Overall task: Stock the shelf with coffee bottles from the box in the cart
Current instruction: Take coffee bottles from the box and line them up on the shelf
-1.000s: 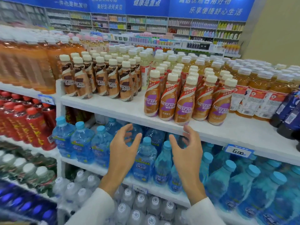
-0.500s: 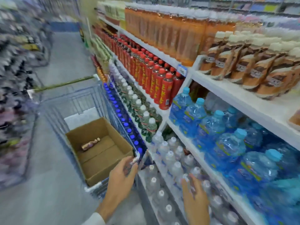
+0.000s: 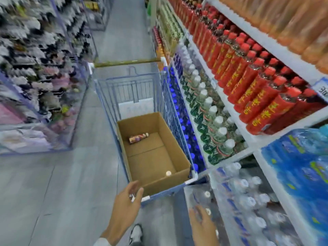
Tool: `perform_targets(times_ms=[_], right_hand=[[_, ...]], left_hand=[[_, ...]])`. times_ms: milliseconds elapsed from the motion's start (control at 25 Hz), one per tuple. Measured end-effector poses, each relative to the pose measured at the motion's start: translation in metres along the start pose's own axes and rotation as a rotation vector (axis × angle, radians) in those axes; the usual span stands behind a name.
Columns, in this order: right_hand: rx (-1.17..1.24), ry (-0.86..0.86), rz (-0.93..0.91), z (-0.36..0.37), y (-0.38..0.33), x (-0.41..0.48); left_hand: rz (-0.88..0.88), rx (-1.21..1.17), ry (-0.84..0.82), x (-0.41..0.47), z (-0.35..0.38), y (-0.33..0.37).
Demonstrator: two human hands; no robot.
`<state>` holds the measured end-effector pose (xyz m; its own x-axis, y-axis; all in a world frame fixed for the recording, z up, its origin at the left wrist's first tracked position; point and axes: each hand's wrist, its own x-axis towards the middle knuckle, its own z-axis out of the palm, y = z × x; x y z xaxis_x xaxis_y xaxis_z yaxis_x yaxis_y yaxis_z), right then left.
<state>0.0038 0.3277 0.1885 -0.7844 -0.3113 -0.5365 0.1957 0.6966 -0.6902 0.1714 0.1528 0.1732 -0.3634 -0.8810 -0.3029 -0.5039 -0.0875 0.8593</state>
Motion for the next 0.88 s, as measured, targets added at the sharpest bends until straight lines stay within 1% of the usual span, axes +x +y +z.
perform_targets(times_ms=[40, 240, 320, 480, 600, 720, 760, 880], right_hand=[[0.006, -0.008, 0.007, 0.009, 0.000, 0.008], [-0.090, -0.087, 0.064, 0.029, -0.041, 0.032], [-0.130, -0.114, 0.031, 0.032, -0.055, 0.048], [-0.129, -0.187, 0.023, 0.040, -0.068, 0.097], [-0.169, -0.267, 0.057, 0.039, -0.067, 0.136], [-0.163, -0.293, 0.125, 0.037, -0.064, 0.155], [-0.159, -0.294, 0.155, 0.036, -0.064, 0.159], [-0.138, -0.261, 0.235, 0.037, -0.067, 0.172]], left_hand=[[-0.005, 0.022, -0.018, 0.011, -0.001, -0.003], [-0.060, 0.125, -0.146, 0.064, 0.009, 0.000], [-0.112, 0.164, -0.209, 0.089, 0.019, 0.000], [-0.174, 0.277, -0.268, 0.147, 0.055, -0.002], [-0.265, 0.339, -0.337, 0.198, 0.093, -0.007], [-0.335, 0.404, -0.498, 0.244, 0.131, -0.028], [-0.357, 0.412, -0.573, 0.254, 0.143, -0.039], [-0.341, 0.447, -0.828, 0.274, 0.180, -0.075]])
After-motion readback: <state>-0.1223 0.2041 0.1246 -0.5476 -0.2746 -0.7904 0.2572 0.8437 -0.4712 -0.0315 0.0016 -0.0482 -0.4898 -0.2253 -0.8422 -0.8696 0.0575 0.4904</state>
